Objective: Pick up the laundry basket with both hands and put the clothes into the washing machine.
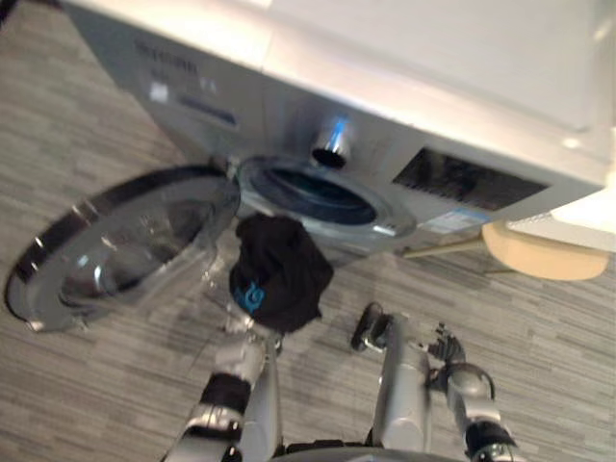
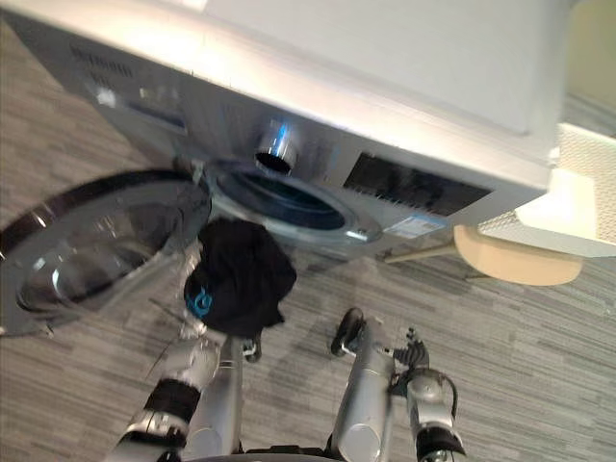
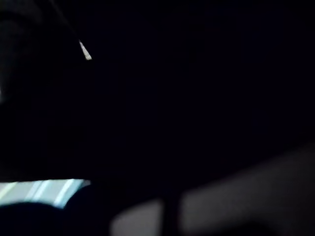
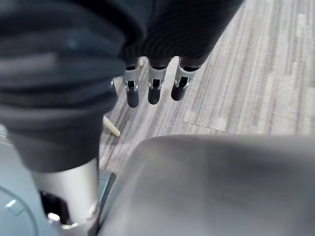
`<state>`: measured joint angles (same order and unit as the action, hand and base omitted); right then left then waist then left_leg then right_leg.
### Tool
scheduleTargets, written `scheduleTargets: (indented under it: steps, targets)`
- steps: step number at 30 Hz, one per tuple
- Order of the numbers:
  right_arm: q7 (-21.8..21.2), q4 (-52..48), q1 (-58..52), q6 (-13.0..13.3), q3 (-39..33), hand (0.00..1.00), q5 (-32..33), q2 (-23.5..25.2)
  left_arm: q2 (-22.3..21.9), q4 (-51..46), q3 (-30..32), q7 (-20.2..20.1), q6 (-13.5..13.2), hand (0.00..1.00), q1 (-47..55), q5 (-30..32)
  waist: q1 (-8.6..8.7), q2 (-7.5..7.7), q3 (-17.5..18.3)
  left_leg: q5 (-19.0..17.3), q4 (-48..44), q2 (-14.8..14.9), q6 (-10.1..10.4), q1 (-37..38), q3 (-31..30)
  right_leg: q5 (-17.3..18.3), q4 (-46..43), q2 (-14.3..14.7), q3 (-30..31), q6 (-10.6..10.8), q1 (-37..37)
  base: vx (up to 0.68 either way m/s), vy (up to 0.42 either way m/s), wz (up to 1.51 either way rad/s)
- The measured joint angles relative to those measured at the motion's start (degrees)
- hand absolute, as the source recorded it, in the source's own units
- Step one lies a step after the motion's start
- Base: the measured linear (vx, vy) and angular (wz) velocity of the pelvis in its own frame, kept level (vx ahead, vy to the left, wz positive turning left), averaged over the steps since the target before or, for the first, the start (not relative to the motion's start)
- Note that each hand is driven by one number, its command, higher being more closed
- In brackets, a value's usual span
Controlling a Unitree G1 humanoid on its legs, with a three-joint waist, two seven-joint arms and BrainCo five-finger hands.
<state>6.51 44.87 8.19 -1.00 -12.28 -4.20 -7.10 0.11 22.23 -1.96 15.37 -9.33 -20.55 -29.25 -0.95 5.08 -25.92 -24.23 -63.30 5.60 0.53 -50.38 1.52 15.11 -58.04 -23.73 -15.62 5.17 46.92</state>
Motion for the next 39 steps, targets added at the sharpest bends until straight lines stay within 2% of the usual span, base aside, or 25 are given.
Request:
scheduleTargets:
  steps: [1, 3, 5, 8, 10, 13, 15, 18, 22, 24, 26, 27, 28, 29, 31, 32, 35, 37, 38, 39]
  targets:
    - [0.8, -1.6, 1.2, 0.3, -0.1, 0.0, 1.2, -0.1, 0.1, -0.5, 0.7, 1.3, -1.3, 1.0, -3.8, -0.6, -0.04, -0.02, -0.1, -1.0, -4.3, -0.2, 0.5, -5.3, -1.6, 2.2, -5.0, -0.9, 0.2, -0.3, 4.6, -0.13, -0.109, 0.36]
    - [1.4, -3.2, 3.3, 0.8, -0.2, 0.0, 2.5, -0.3, 0.4, -0.5, 2.6, 2.7, -2.3, 1.0, -7.8, -1.7, -0.15, 0.08, -0.1, -2.2, -9.8, -0.1, 1.2, -11.3, -3.4, 4.7, -10.9, -1.5, 0.5, -1.3, 10.0, -0.11, -0.119, 0.16]
    - [3.0, -3.9, 7.6, 1.3, -0.1, 0.0, 3.6, -0.2, 2.3, 0.5, 5.1, 4.5, -2.5, 1.0, -12.4, -2.8, -0.46, 0.25, -0.2, -3.6, -17.0, 1.1, 2.4, -18.4, -5.1, 7.8, -18.9, -1.4, 1.3, -3.0, 17.1, -0.14, -0.166, -0.09]
    - [4.6, -5.8, 10.3, 2.2, -0.2, 0.0, 4.0, -1.9, 4.3, 1.1, 7.5, 6.2, -2.4, 1.0, -17.7, -3.6, -0.82, 0.32, -0.2, -4.2, -23.0, 2.5, 3.4, -25.9, -7.3, 10.2, -25.6, -0.8, 1.4, -4.9, 24.4, -0.11, -0.153, -0.14]
    - [5.2, -7.4, 10.5, 2.6, -0.5, 0.0, 4.4, -2.7, 5.2, 1.1, 8.3, 6.7, -2.5, 1.0, -20.5, -4.1, -1.29, 0.39, -0.2, -4.6, -25.2, 3.5, 4.2, -29.3, -8.8, 11.0, -27.9, -0.2, 1.0, -5.9, 27.5, -0.09, -0.129, -0.21]
    - [6.0, -8.9, 11.0, 3.2, -1.5, 0.0, 5.5, -3.1, 6.6, 0.6, 8.7, 8.1, -2.7, 1.0, -24.1, -4.1, -0.86, 0.7, -0.1, -4.8, -27.4, 4.2, 5.3, -32.9, -10.0, 12.0, -30.6, 0.1, 0.7, -6.7, 31.0, -0.05, -0.083, -0.15]
    - [6.1, -11.4, 11.7, 3.3, -1.2, 0.0, 5.8, -3.0, 8.2, 0.3, 9.1, 9.5, -3.6, 1.0, -27.2, -4.1, -0.27, 0.91, -0.1, -4.7, -28.5, 5.1, 5.8, -35.5, -10.7, 11.9, -31.4, 1.1, 0.6, -6.9, 33.6, -0.04, -0.056, -0.31]
    - [6.1, -18.9, 11.2, 3.3, -0.4, 0.0, 5.8, -2.0, 14.4, 0.2, 9.2, 11.2, -4.6, 1.0, -33.2, -5.6, 0.53, 1.67, -0.4, -4.5, -30.0, 6.9, 6.1, -40.1, -11.3, 11.1, -32.1, 2.8, 0.5, -8.3, 38.6, -0.02, -0.045, -0.39]
    - [6.0, -26.6, 9.2, 4.3, -0.1, 0.0, 4.8, -1.7, 16.9, -1.5, 6.4, 13.0, -7.6, 1.0, -37.1, -6.1, 0.35, 2.42, -0.8, -4.2, -31.8, 8.6, 7.0, -44.8, -12.9, 10.4, -33.2, 4.6, -0.4, -9.7, 43.1, 0.03, -0.044, -0.31]
    - [5.7, -28.7, 8.2, 4.8, -0.1, 0.0, 4.2, -1.6, 19.8, -0.3, 4.0, 13.1, -6.8, 1.0, -39.9, -6.1, 0.12, 2.64, -0.8, -3.8, -31.8, 9.5, 7.8, -46.3, -13.5, 10.1, -33.1, 5.1, -1.1, -10.3, 44.1, 0.02, -0.051, -0.15]
    - [5.1, -31.0, 7.2, 5.5, 0.3, 0.0, 4.0, -0.9, 25.5, 7.7, -0.1, 11.9, -2.6, 1.0, -51.0, -3.8, 0.76, 3.48, -0.8, -3.4, -31.6, 10.8, 8.6, -48.8, -14.2, 9.7, -32.8, 5.8, -2.2, -10.9, 45.7, 0.01, -0.041, -0.18]
    - [4.7, -31.7, 7.2, 5.6, 0.6, 0.0, 4.0, -0.6, 27.1, 9.9, -1.2, 11.8, -1.4, 1.0, -54.9, -3.2, 1.01, 3.83, -0.9, -3.4, -31.6, 11.4, 8.6, -49.4, -14.4, 9.7, -32.5, 5.7, -2.6, -10.9, 46.0, 0.02, -0.019, -0.3]
    - [4.3, -33.2, 7.1, 5.9, 1.9, 0.0, 4.0, -0.3, 30.7, 14.0, -3.6, 10.1, 1.2, 1.0, -63.4, 2.8, 2.07, 3.96, -0.9, -3.4, -31.3, 12.6, 8.6, -51.3, -15.1, 9.4, -31.5, 5.8, -4.1, -10.4, 46.6, 0.03, -0.002, -0.34]
    - [4.0, -33.6, 7.1, 6.1, 2.2, 0.0, 4.0, 0.0, 32.3, 15.2, -5.0, 9.6, 2.1, 1.0, -66.6, 5.6, 2.53, 4.14, -1.0, -3.4, -31.1, 12.9, 8.6, -51.6, -15.1, 9.2, -31.0, 5.8, -4.5, -10.4, 46.7, 0.06, 0.012, -0.47]
    - [3.2, -35.7, 5.6, 6.4, 2.7, 0.0, 4.2, 0.8, 35.3, 16.8, -8.5, 8.4, 3.8, 1.0, -74.2, 13.0, 2.99, 4.72, -1.3, -2.6, -31.1, 14.1, 8.6, -51.6, -15.0, 8.1, -30.3, 6.2, -5.1, -11.6, 46.8, 0.1, 0.031, -0.4]
    - [3.1, -37.8, 4.1, 7.3, 3.3, 0.0, 4.2, 1.2, 37.4, 17.3, -11.6, 8.3, 5.0, 1.0, -79.2, 20.9, 3.25, 4.74, -1.3, -2.6, -31.0, 14.5, 8.5, -51.7, -14.9, 7.7, -29.8, 6.7, -5.0, -12.5, 47.1, 0.1, 0.024, -0.27]
    - [1.8, -39.2, 2.2, 7.4, 4.0, 0.0, 4.0, 1.6, 38.8, 19.9, -17.1, 6.4, 7.3, 1.0, -83.9, 33.4, 3.53, 4.95, -1.1, -2.7, -31.3, 15.5, 8.6, -51.6, -14.7, 7.6, -29.9, 6.8, -5.4, -12.6, 46.7, 0.14, 0.022, -0.13]
    - [0.9, -40.6, 0.2, 8.1, 4.1, 0.0, 3.5, 1.9, 39.6, 20.4, -20.8, 5.8, 9.5, 1.0, -84.1, 48.4, 3.09, 4.96, -1.1, -3.0, -30.6, 15.8, 8.4, -51.7, -14.5, 7.6, -28.9, 6.9, -5.9, -12.5, 46.7, 0.06, 0.0, -0.08]
    - [0.8, -41.0, -0.3, 8.4, 4.3, 0.0, 3.4, 2.0, 40.1, 20.8, -21.6, 5.6, 10.1, 0.0, -83.8, 52.2, 3.04, 5.02, -1.2, -3.0, -30.4, 16.1, 8.3, -52.0, -14.5, 7.7, -28.4, 7.1, -6.2, -12.3, 46.7, 0.02, -0.009, -0.15]
    - [0.8, -41.8, -1.2, 8.9, 4.4, 0.0, 3.2, 2.2, 40.4, 21.7, -21.7, 5.3, 11.2, 0.0, -82.8, 56.5, 3.05, 5.17, -1.2, -3.2, -30.0, 16.4, 8.5, -52.1, -14.4, 7.5, -27.7, 7.3, -6.4, -12.1, 46.7, 0.01, -0.009, -0.14]
